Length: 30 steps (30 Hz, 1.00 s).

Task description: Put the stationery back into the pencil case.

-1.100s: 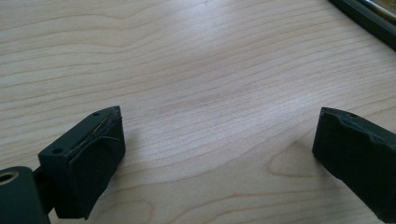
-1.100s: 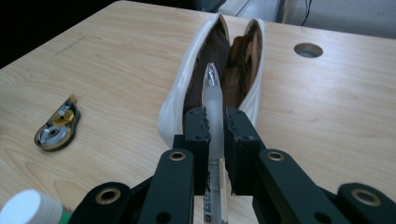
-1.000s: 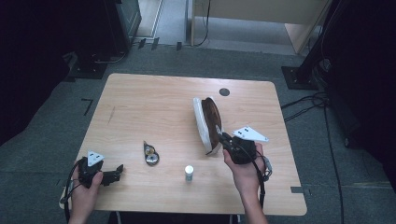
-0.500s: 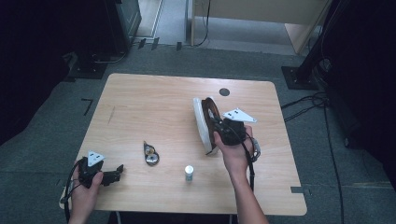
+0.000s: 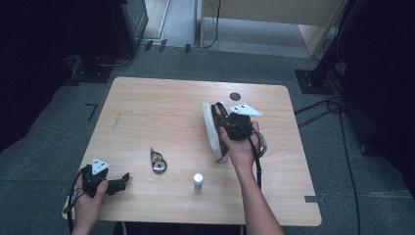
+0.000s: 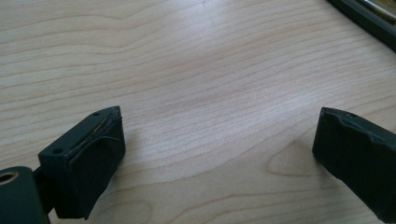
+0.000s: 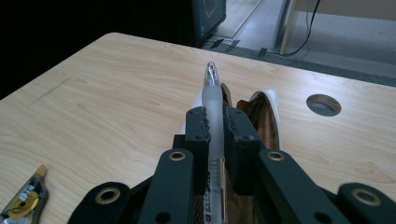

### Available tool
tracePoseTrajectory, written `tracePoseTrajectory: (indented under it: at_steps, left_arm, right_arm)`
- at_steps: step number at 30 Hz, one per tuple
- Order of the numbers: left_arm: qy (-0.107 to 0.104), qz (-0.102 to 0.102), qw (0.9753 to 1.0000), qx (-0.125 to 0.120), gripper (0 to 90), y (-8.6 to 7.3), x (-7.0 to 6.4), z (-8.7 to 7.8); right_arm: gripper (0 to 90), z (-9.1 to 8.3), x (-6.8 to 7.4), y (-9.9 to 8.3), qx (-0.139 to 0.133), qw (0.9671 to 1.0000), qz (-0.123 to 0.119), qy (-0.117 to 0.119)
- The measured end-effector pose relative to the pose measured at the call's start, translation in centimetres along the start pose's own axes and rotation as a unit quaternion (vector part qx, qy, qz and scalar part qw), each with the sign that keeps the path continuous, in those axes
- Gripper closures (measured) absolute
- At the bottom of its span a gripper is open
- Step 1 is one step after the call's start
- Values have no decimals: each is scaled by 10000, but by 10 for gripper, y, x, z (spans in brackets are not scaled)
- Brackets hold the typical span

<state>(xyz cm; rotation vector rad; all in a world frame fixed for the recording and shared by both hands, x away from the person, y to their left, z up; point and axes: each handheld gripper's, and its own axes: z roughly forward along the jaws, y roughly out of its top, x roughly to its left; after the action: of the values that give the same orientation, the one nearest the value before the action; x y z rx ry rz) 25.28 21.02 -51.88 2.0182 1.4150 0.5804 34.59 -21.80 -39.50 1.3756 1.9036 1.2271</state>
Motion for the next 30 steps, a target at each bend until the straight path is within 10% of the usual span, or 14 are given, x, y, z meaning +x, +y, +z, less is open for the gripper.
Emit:
tracePoseTrajectory:
  at_steps: [30]
  left_arm:
    - [-6, 6, 10000, 3, 26, 0, 0, 0]
  right_arm:
    - [810, 18, -12, 3, 34, 9999, 26, 138]
